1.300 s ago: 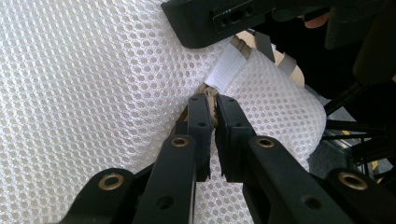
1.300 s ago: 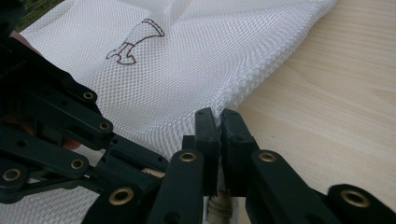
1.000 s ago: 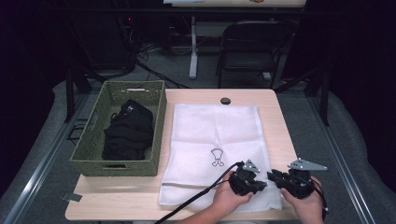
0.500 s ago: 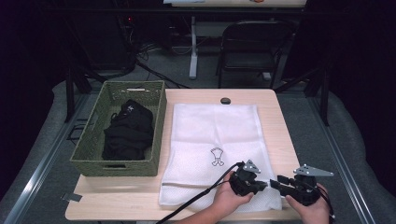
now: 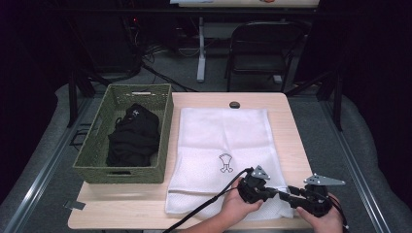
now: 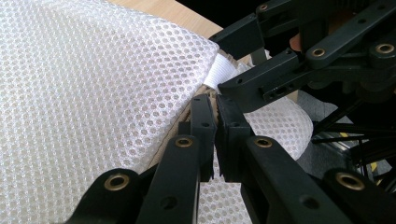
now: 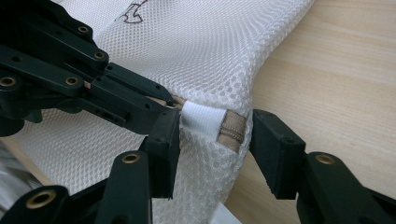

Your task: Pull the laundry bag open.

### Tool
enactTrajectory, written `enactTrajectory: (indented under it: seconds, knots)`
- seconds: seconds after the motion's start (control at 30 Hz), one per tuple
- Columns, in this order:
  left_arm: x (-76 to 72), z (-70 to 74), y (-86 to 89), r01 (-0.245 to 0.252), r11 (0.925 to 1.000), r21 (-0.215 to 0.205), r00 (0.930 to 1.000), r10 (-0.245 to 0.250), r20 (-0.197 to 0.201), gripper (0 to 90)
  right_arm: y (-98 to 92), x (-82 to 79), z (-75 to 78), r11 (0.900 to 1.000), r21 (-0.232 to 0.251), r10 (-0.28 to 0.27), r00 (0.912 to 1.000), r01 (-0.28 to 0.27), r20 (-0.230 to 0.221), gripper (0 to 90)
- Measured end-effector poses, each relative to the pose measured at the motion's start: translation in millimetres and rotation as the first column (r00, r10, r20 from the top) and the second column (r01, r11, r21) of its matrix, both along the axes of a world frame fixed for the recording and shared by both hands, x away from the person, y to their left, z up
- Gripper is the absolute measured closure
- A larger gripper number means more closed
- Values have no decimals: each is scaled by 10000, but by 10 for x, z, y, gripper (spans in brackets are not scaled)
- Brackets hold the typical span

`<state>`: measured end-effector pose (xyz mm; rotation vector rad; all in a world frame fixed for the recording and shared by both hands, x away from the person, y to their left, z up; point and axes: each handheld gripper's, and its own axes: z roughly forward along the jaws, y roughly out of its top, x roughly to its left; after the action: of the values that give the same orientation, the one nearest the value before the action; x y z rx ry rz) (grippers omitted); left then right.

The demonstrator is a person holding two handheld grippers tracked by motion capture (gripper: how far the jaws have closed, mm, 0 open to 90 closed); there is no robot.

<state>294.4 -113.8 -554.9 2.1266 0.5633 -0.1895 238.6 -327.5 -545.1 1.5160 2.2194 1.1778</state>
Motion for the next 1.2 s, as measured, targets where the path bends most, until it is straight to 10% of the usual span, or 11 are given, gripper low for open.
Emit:
enactTrajectory:
  seconds: [0.63,1.2]
  knots:
    - [12,-30,15,-88,10000,-45,9999,88,-132,872,7,18,15,9985,466,277,9996,-273,-80,721]
    - [15,-37,24,-226,9997,-87,9995,224,-236,873,83,6,60,9987,-44,510,9987,-510,-2,824]
